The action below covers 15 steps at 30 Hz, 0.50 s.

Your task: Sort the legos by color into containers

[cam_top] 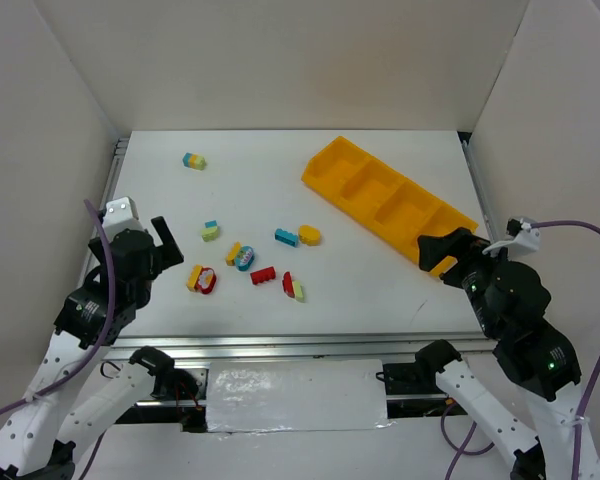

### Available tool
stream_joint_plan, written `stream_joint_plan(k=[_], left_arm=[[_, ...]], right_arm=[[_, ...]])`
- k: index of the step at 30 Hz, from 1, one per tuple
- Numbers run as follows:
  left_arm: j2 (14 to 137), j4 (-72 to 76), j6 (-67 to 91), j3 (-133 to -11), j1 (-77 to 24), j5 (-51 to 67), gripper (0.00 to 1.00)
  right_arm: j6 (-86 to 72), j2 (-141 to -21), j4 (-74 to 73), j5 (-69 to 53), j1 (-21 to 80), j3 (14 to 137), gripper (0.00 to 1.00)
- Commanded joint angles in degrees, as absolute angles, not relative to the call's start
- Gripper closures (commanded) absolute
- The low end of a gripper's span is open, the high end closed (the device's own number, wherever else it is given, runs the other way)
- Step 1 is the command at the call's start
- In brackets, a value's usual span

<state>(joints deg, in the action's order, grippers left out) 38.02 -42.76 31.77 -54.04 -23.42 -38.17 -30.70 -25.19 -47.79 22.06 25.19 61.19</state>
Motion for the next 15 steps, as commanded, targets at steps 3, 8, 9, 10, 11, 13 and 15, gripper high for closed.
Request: stream_joint_plan(k=[3,8,9,10,11,13,15], left_arm=[[37.79,-40.61,31.47,-54.14,-23.03,-37.53,0.01],[38.06,-40.25,31.03,-53.96,-23.03,-36.04,0.01],[38.14,-40.08,30.94,-53.88,-23.03,-35.77,0.01],[38.41,-40.08,30.85,-53.88,-23.03,-35.60,0.00],[38.67,-40.17,30.85,-53.96,-23.03,-35.42,0.00],[38.85,-40.25,30.85,-53.96,-22.94,-35.33,0.01],[38.85,-40.08,30.67,-53.79,-22.94,-35.16,0.00]], right_arm=[[-30.33,-25.93,-47.73,19.71,25.23,62.32,0.00],[-24.97,-26.01,-41.41,6.35,25.31,58.02,0.00],[-23.92,-27.93,-39.31,4.15,25.23,57.40,0.00],[-23.47,-29.60,-38.33,0.13,25.31,56.44,0.00],[-22.60,-33.88,-36.58,-2.70,25.23,55.99,0.00],[-21.10,-39.52,-34.72,-9.45,25.22,55.90,0.00],[-19.26,-49.89,-33.49,-11.33,25.84,57.47,0.00]])
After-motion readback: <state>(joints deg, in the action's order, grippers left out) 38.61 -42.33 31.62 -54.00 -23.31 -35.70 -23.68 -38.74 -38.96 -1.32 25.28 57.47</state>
